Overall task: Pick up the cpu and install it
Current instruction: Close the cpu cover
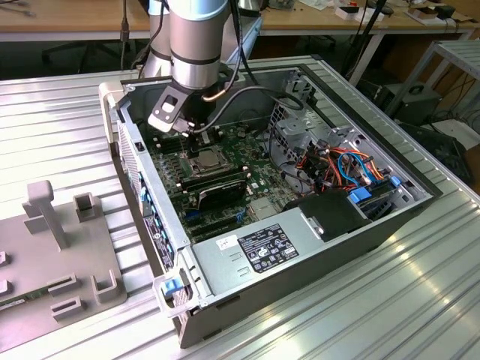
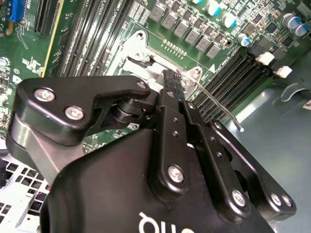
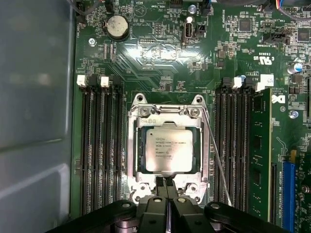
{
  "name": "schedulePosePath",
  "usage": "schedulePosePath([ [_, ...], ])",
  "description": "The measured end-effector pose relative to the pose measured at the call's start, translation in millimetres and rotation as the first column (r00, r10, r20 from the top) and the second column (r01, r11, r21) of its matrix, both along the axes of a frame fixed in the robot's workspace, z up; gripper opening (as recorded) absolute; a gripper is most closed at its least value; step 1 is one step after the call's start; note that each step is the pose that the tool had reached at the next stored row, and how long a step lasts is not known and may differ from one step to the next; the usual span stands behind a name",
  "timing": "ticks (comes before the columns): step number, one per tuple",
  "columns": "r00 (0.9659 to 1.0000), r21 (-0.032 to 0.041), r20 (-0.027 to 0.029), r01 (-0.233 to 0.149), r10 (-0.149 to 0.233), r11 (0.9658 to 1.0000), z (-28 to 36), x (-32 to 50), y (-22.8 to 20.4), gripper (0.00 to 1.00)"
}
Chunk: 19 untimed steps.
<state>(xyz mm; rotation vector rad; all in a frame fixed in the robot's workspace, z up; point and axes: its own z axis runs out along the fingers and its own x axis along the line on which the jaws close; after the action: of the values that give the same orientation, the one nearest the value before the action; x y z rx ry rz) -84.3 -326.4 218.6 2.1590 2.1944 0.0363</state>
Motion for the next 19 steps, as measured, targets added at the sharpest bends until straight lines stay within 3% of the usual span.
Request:
schedulePosePath([
  [4, 1.0000, 0.0001, -0.0008, 0.000, 0.000, 1.0000, -0.2, 3.4, -2.1, 0.11],
  [7, 1.0000, -0.0001, -0.0060, -0.003, 0.003, 1.0000, -0.1, 11.9, -3.7, 0.11],
  [12, 0.9984, -0.0001, -0.0103, -0.056, 0.056, 0.9984, -0.7, 19.4, -3.8, 0.11],
  [15, 0.9926, 0.0000, -0.0103, -0.121, 0.121, 0.9926, -1.4, 20.3, -3.7, 0.11],
  [16, 0.9889, 0.0001, -0.0101, -0.148, 0.148, 0.9890, -1.7, 20.4, -3.7, 0.11],
  [17, 0.9813, 0.0001, -0.0101, -0.192, 0.192, 0.9814, -2.2, 20.4, -3.7, 0.11],
  [19, 0.9731, 0.0001, -0.0103, -0.230, 0.230, 0.9732, -2.5, 20.4, -3.7, 0.11],
])
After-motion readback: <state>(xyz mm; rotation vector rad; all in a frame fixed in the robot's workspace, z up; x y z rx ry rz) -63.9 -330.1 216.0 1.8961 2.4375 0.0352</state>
